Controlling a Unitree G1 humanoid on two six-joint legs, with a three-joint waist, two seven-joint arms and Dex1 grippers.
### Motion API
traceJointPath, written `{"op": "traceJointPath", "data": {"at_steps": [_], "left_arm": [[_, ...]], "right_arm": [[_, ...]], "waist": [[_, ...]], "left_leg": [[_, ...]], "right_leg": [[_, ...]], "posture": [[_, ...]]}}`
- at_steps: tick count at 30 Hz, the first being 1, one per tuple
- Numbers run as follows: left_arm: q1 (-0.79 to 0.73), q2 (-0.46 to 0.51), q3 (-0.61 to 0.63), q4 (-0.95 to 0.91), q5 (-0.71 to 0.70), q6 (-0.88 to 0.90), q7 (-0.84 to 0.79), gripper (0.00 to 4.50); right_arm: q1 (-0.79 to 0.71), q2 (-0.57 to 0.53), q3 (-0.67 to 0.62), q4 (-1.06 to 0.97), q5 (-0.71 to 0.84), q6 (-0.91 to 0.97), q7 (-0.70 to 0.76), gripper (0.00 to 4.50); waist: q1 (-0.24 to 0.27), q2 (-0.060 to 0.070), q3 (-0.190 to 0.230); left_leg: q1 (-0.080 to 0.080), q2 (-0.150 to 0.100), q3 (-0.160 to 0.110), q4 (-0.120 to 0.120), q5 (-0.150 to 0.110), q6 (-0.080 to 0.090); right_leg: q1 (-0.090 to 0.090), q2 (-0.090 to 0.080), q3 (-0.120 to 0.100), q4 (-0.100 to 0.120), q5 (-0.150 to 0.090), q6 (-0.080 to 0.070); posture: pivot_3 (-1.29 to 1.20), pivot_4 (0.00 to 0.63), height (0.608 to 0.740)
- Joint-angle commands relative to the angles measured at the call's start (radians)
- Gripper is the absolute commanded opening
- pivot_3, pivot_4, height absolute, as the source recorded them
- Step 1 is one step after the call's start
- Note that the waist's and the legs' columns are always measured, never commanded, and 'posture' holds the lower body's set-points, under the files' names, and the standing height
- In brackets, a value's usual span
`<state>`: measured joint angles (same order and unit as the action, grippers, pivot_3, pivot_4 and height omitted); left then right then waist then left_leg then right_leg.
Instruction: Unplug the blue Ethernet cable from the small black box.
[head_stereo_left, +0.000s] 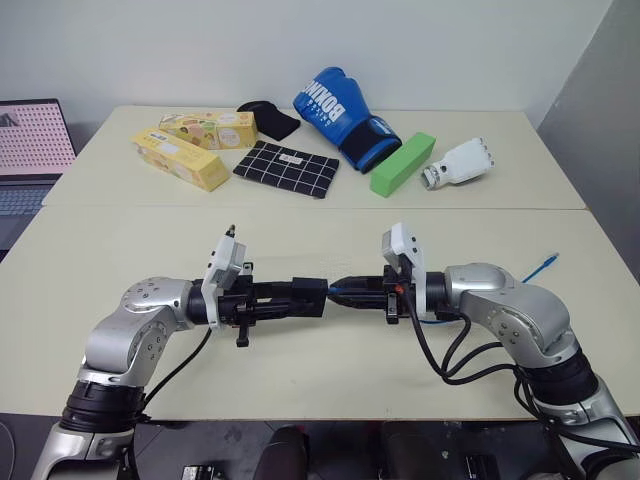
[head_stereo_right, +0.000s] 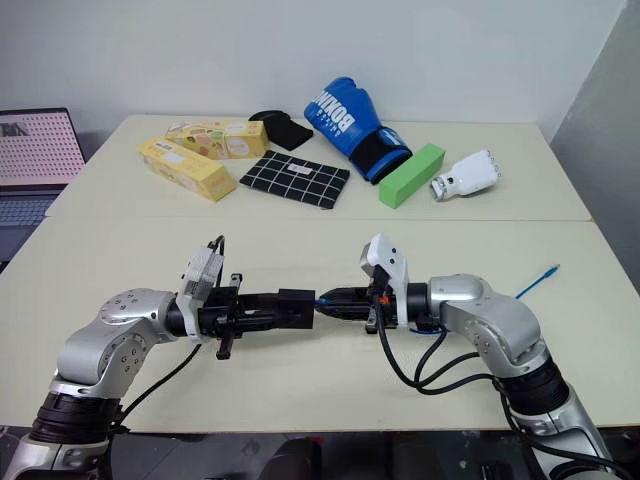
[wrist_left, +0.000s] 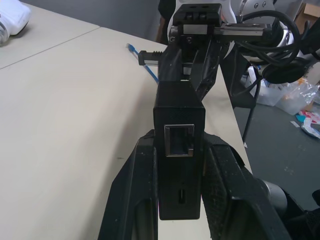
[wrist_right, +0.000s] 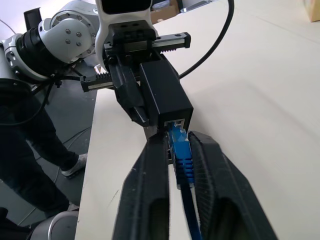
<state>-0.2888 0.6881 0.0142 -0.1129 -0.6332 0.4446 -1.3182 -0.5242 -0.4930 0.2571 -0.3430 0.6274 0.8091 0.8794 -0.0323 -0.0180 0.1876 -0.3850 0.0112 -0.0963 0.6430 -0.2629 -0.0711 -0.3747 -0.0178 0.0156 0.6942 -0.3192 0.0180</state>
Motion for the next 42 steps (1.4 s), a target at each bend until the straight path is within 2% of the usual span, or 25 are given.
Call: {"op": "traceJointPath", "data": {"at_steps": [1, 10, 19, 22, 26, 29, 31, 32, 34, 39, 42], "left_arm": [[-0.004, 0.002, 0.009, -0.027, -0.002, -0.020, -0.006, 0.77], [0.012, 0.013, 0.019, -0.038, -0.009, -0.015, -0.013, 0.77], [0.167, 0.051, 0.122, -0.048, 0.005, -0.048, 0.050, 0.77], [0.188, 0.050, 0.150, -0.050, 0.003, -0.045, 0.087, 0.77], [0.202, 0.025, 0.156, -0.084, -0.007, -0.021, 0.153, 0.77], [0.210, 0.022, 0.134, -0.114, -0.002, 0.009, 0.185, 0.77], [0.213, 0.017, 0.128, -0.127, -0.003, 0.028, 0.207, 0.77], [0.214, 0.012, 0.129, -0.131, -0.003, 0.030, 0.219, 0.77], [0.216, 0.002, 0.133, -0.135, 0.014, 0.022, 0.253, 0.77], [0.194, 0.010, 0.123, -0.115, 0.043, 0.161, 0.401, 0.77], [0.191, -0.043, 0.161, -0.084, 0.082, 0.077, 0.468, 0.77]], "right_arm": [[-0.027, -0.009, 0.000, 0.002, -0.013, -0.025, 0.036, 0.08], [-0.060, -0.044, 0.015, 0.062, -0.039, -0.022, 0.112, 0.08], [-0.006, -0.126, -0.039, 0.133, -0.062, -0.041, 0.137, 0.08], [-0.002, -0.085, -0.061, 0.189, -0.107, -0.091, 0.062, 0.08], [-0.064, 0.068, -0.053, 0.403, -0.307, -0.256, -0.208, 0.08], [-0.100, 0.135, -0.045, 0.548, -0.420, -0.334, -0.334, 0.08], [-0.107, 0.153, -0.034, 0.605, -0.465, -0.359, -0.360, 0.78], [-0.106, 0.155, -0.032, 0.614, -0.474, -0.367, -0.355, 0.86], [-0.095, 0.145, -0.036, 0.592, -0.477, -0.369, -0.324, 1.34], [-0.063, 0.073, -0.060, 0.441, -0.442, -0.330, -0.215, 2.58], [-0.051, -0.008, -0.065, 0.293, -0.417, -0.340, -0.114, 3.08]], "waist": [[0.000, 0.000, 0.000], [0.000, 0.000, 0.000], [0.000, 0.000, 0.000], [0.000, 0.000, 0.000], [-0.003, 0.000, 0.000], [-0.003, 0.000, 0.000], [-0.001, 0.000, 0.000], [0.000, 0.000, 0.000], [0.000, 0.000, 0.000], [0.001, 0.000, 0.000], [0.001, 0.001, 0.001]], "left_leg": [[0.000, 0.000, 0.000, 0.000, 0.000, 0.000], [0.000, 0.000, 0.000, 0.000, 0.000, 0.000], [0.000, 0.001, 0.000, 0.000, 0.000, 0.000], [0.000, 0.001, 0.000, 0.000, 0.000, 0.000], [0.000, 0.001, 0.000, 0.000, 0.000, 0.000], [0.000, 0.001, 0.001, -0.001, 0.000, 0.000], [-0.002, 0.001, 0.003, 0.000, 0.000, 0.000], [-0.004, 0.001, 0.002, 0.000, 0.000, 0.000], [-0.008, 0.001, 0.002, 0.000, 0.000, 0.000], [-0.012, 0.001, 0.001, 0.002, 0.000, 0.000], [-0.012, 0.001, 0.001, 0.002, 0.000, 0.000]], "right_leg": [[0.000, 0.000, 0.000, 0.000, 0.000, 0.000], [0.000, 0.000, 0.000, 0.000, 0.000, 0.000], [-0.001, -0.001, 0.000, -0.001, 0.000, 0.000], [0.000, -0.001, 0.001, -0.001, 0.000, 0.000], [0.000, 0.000, 0.001, 0.000, 0.000, 0.000], [-0.002, 0.000, 0.001, 0.002, 0.000, 0.000], [-0.004, 0.000, 0.002, 0.002, 0.000, 0.000], [-0.006, 0.000, 0.002, 0.002, 0.000, 0.000], [-0.009, -0.001, 0.002, 0.002, 0.000, 0.000], [-0.011, -0.001, 0.002, 0.003, 0.000, 0.000], [-0.012, -0.001, 0.001, 0.003, 0.000, 0.000]], "posture": [[0.00, 0.150, 0.740], [0.00, 0.150, 0.740], [0.00, 0.150, 0.740], [0.00, 0.150, 0.740], [0.00, 0.150, 0.740], [0.00, 0.150, 0.740], [0.00, 0.150, 0.740], [0.00, 0.150, 0.740], [0.00, 0.150, 0.740], [0.00, 0.150, 0.740], [0.00, 0.150, 0.740]]}}
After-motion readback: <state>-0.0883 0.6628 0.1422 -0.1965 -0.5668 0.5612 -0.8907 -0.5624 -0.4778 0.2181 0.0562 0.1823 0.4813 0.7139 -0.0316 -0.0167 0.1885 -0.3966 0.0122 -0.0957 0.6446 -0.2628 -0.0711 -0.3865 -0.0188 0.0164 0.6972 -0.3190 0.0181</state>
